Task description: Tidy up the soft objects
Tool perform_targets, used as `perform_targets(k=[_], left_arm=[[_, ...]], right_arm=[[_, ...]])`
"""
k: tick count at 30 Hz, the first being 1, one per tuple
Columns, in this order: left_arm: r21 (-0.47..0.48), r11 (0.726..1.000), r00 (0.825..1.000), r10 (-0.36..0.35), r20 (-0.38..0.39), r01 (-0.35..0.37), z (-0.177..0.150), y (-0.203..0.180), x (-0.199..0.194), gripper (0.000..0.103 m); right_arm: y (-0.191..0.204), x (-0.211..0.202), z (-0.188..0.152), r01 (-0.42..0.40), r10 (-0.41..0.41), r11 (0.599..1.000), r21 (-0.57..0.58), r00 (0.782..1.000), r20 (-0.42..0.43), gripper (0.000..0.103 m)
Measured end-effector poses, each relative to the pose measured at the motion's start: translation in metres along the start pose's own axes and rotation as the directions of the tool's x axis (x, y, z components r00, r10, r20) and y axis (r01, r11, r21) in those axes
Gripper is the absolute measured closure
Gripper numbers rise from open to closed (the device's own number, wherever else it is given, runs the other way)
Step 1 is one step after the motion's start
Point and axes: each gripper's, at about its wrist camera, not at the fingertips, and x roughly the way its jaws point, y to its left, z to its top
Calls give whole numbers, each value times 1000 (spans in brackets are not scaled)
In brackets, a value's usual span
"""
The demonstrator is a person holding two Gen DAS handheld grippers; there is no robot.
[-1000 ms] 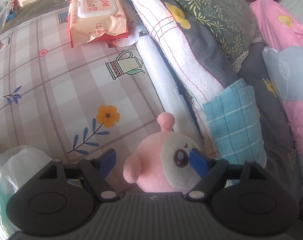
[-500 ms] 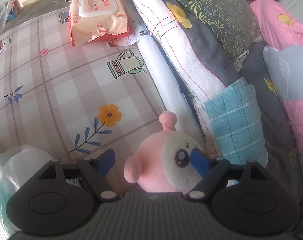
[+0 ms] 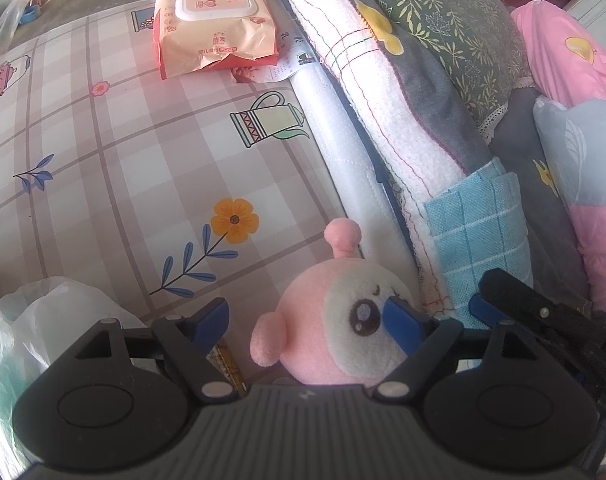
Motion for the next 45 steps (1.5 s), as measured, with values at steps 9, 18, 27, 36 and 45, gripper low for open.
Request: perform_targets(k=[9,18,27,36,45], left_arm=[[-25,1000,1000,-10,-7,9,1,6,1,15],[-24,1000,1000,-4,6,5,-4,10,-4,16],[-14,1000,1000,-8,18,8,-6,14,-6,16],[-2,1000,1000,-20,15,20,-6,16,-6,16],[13,1000,999,-27,24,27,-8,15,-4,15]], right_arm=[[13,25,4,45,-44,999,8,993,-107,31],[44,75,29,130,-147,989,-77,946,-288,27],[73,123,48,165,-246,961,-223,878,-412,27],[84,159,45,179,-332,921,-346,826,-455,40],[79,152,46,195,-355,904,-380,839,-413,84]])
